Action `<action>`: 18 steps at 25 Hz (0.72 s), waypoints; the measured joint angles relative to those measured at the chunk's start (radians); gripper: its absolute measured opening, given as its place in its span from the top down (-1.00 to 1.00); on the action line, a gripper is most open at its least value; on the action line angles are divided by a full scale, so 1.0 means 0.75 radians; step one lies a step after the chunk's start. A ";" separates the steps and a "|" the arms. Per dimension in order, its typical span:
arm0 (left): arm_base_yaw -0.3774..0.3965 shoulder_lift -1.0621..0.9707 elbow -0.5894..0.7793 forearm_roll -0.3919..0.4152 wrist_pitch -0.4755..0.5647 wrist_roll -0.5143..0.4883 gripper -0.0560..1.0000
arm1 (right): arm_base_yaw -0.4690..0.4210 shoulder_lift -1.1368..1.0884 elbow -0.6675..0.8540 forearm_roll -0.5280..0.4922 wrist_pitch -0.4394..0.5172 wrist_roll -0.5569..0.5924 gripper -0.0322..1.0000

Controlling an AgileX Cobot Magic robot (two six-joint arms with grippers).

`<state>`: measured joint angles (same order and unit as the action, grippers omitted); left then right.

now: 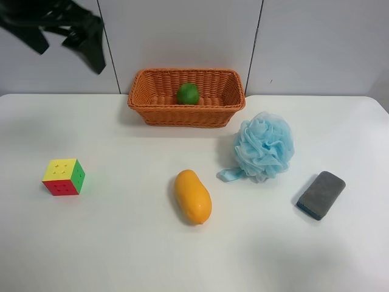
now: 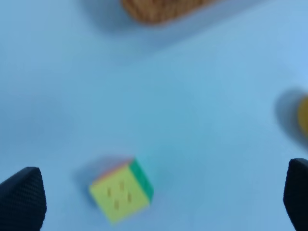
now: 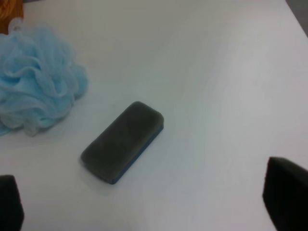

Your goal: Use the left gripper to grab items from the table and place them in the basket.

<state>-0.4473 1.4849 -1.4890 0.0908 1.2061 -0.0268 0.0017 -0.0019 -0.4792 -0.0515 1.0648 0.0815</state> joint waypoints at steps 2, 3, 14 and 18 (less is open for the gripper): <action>0.000 -0.189 0.182 -0.001 -0.009 0.001 -0.99 | 0.000 0.000 0.000 0.000 0.000 0.000 -0.98; 0.000 -0.270 0.274 -0.001 -0.021 0.001 -0.99 | 0.000 0.000 0.000 0.000 0.000 0.000 -0.98; 0.000 -1.206 0.815 -0.007 -0.056 0.013 -0.99 | 0.000 0.000 0.000 0.000 0.000 0.000 -0.98; 0.042 -1.435 0.957 -0.023 -0.081 0.014 -0.99 | 0.000 0.000 0.000 0.000 0.000 0.000 -0.98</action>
<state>-0.4161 0.4083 -0.7710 0.0736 1.1457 -0.0160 0.0017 -0.0019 -0.4792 -0.0515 1.0648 0.0815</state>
